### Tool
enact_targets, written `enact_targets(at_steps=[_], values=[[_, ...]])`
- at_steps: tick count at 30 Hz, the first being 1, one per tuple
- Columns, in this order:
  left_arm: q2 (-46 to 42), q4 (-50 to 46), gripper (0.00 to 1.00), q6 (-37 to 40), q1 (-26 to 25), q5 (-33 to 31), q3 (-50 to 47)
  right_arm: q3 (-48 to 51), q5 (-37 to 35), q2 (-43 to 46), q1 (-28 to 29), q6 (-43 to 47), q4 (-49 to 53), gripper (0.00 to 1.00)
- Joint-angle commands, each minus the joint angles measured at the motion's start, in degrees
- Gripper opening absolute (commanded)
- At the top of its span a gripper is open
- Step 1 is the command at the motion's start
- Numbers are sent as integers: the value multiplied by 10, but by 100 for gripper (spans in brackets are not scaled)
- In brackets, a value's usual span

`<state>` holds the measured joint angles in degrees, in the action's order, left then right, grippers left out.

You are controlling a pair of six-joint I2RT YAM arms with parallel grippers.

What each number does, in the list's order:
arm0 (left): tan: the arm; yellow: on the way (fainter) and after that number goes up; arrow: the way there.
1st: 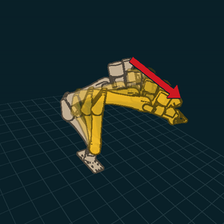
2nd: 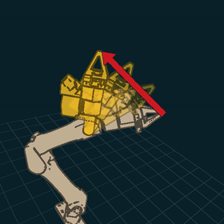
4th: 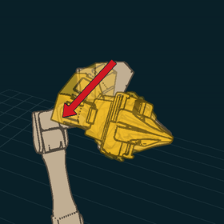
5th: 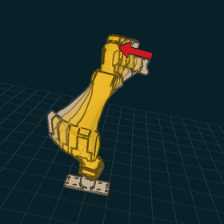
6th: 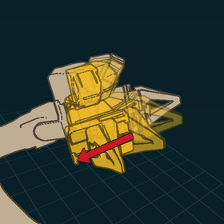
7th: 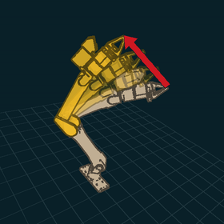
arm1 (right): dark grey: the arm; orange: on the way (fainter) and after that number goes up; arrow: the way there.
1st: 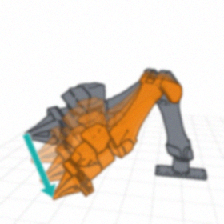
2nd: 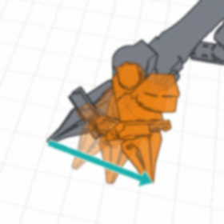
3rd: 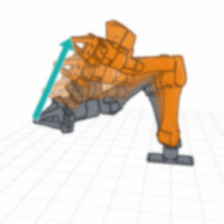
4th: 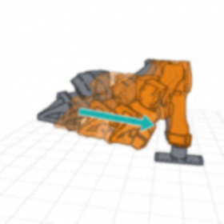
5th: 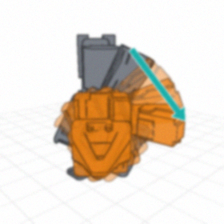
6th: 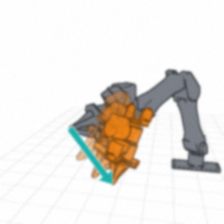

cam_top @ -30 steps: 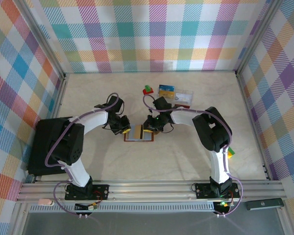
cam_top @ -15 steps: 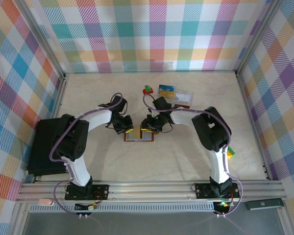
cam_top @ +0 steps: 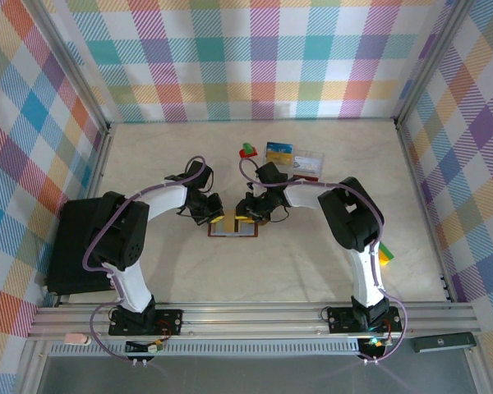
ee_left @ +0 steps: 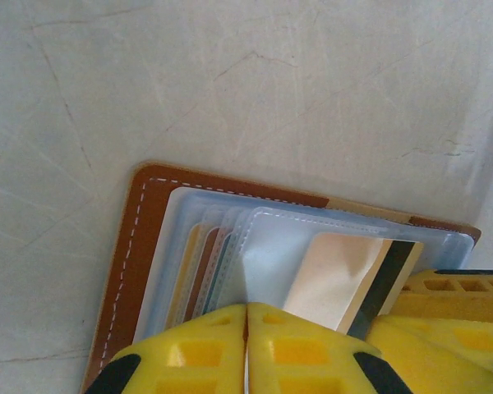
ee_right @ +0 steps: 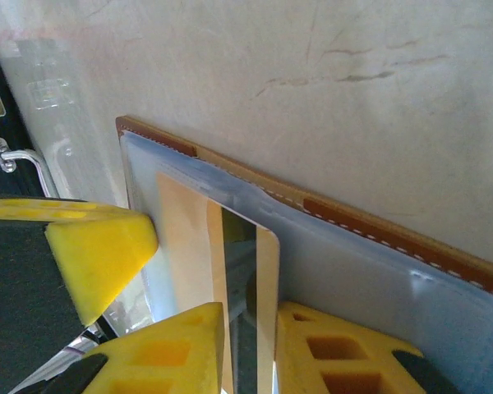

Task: Take the credit cards out of the card holder

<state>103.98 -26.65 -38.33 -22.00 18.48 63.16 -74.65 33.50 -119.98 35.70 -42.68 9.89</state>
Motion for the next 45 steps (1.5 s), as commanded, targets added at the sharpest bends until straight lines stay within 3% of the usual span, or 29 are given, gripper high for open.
enact_targets(at_steps=[1, 6, 12, 17, 21, 24, 33, 40, 43, 45], values=[[19, -32, 9, -8, -1, -38, -29, -10, -1, -15, 3, 6, 8, 21], [12, -32, 10, -12, -1, -41, -29, -4, -45, 7, 2, 26, 20, 11], [-11, -34, 14, -14, -1, -39, -22, 55, -133, 101, -10, 84, 17, 3], [-63, -17, 29, -21, 1, -17, -8, 100, -145, 185, -25, 173, 0, 0], [-118, 26, 47, -25, 5, 10, -9, 102, -106, 229, -42, 232, -2, 0], [-161, 78, 57, -23, 7, 43, -22, 93, -34, 253, -70, 244, -12, 0], [-216, 290, 78, -47, 0, 173, -50, 47, 165, 272, -125, 159, -78, 0], [-197, 367, 78, -65, -15, 216, -33, 30, 228, 262, -136, 60, -160, 0], [-188, 397, 72, -75, -16, 236, -27, 25, 249, 254, -140, 30, -185, 0], [-185, 413, 63, -81, -16, 244, -24, 24, 252, 253, -141, 23, -188, 0]])
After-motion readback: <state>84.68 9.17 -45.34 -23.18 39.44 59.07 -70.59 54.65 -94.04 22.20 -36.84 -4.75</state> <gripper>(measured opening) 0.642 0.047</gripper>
